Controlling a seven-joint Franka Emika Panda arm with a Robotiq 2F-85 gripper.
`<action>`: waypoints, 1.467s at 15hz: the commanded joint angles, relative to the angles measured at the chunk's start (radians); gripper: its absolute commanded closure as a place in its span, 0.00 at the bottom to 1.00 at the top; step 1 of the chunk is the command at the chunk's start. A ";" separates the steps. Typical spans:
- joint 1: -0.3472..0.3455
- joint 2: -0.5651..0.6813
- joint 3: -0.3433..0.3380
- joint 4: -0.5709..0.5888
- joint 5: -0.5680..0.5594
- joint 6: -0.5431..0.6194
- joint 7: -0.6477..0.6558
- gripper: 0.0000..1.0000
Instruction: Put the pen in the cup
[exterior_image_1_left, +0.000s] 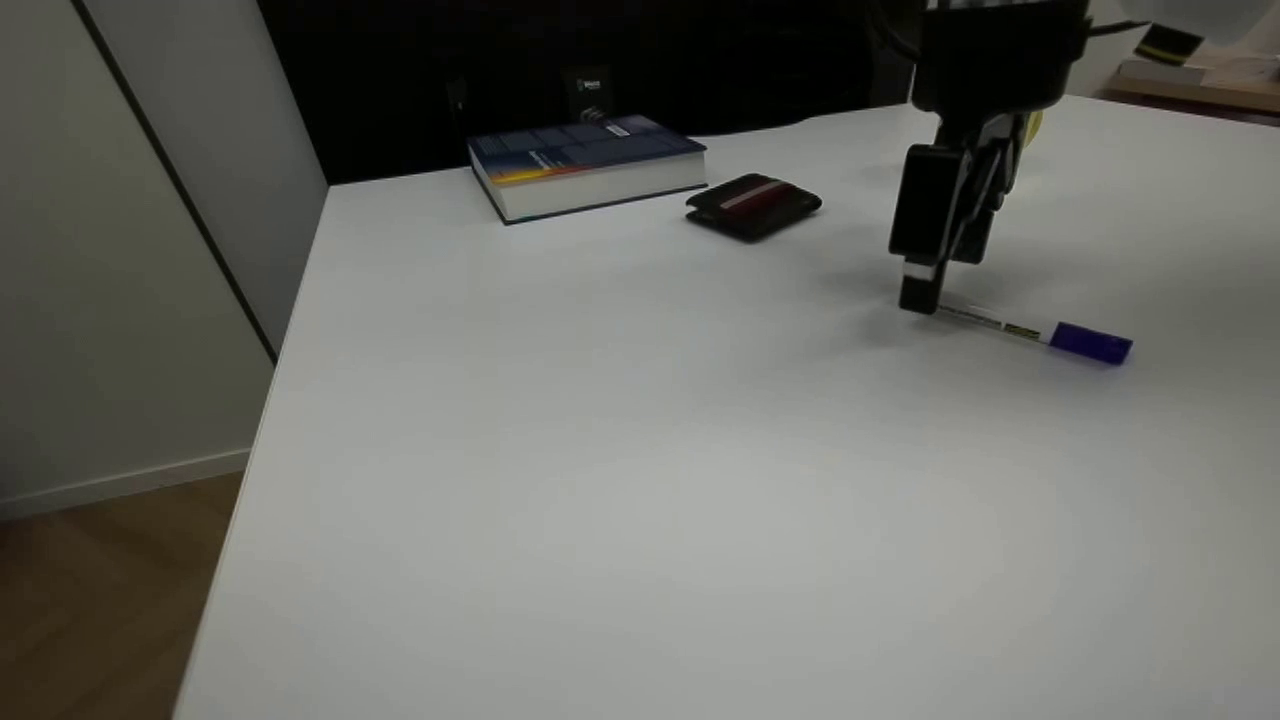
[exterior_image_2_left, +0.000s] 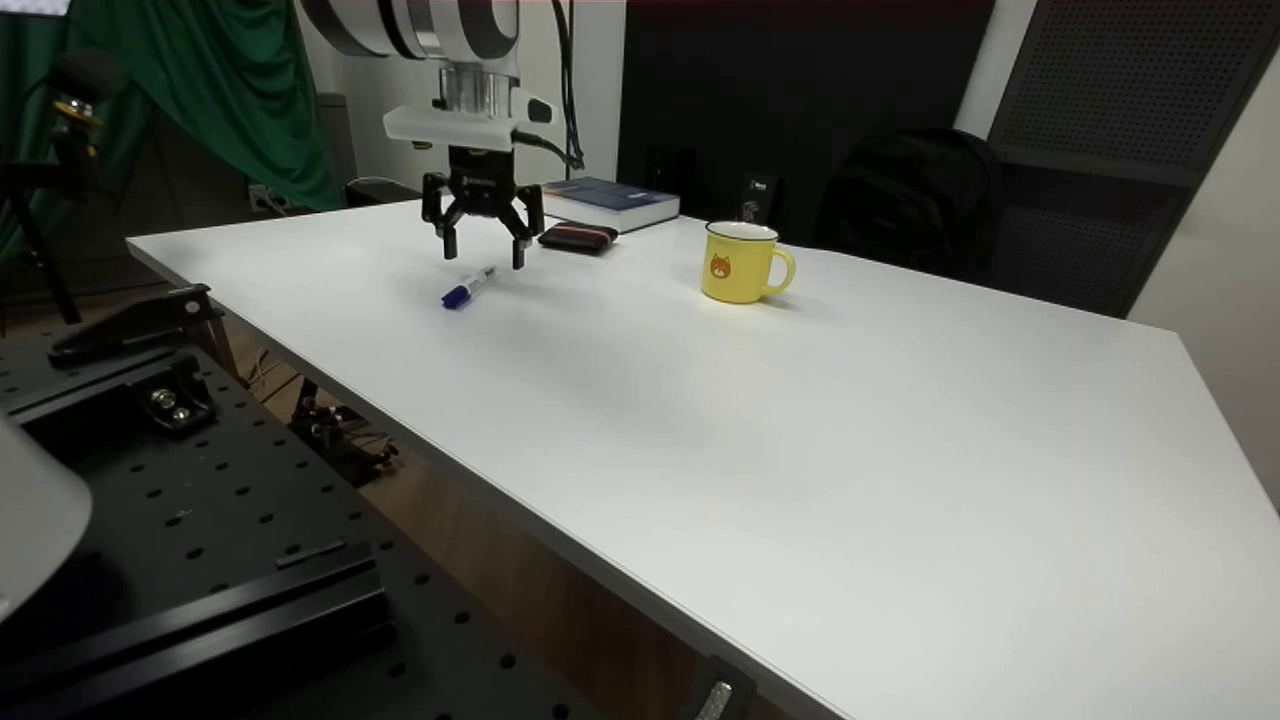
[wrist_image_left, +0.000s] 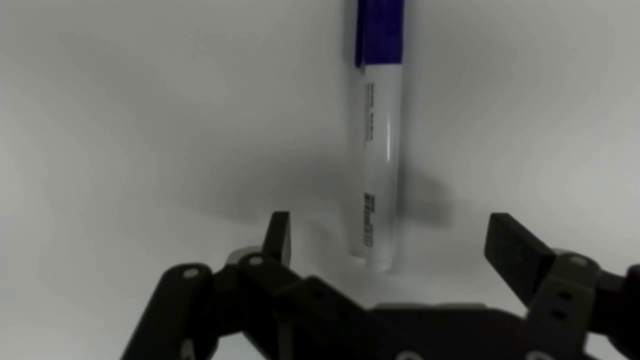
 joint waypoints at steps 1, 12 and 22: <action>-0.001 -0.015 -0.011 -0.084 -0.009 0.080 0.009 0.00; -0.002 -0.014 -0.020 -0.108 -0.054 0.103 0.014 0.55; -0.003 -0.036 -0.062 -0.098 -0.058 0.047 0.049 0.96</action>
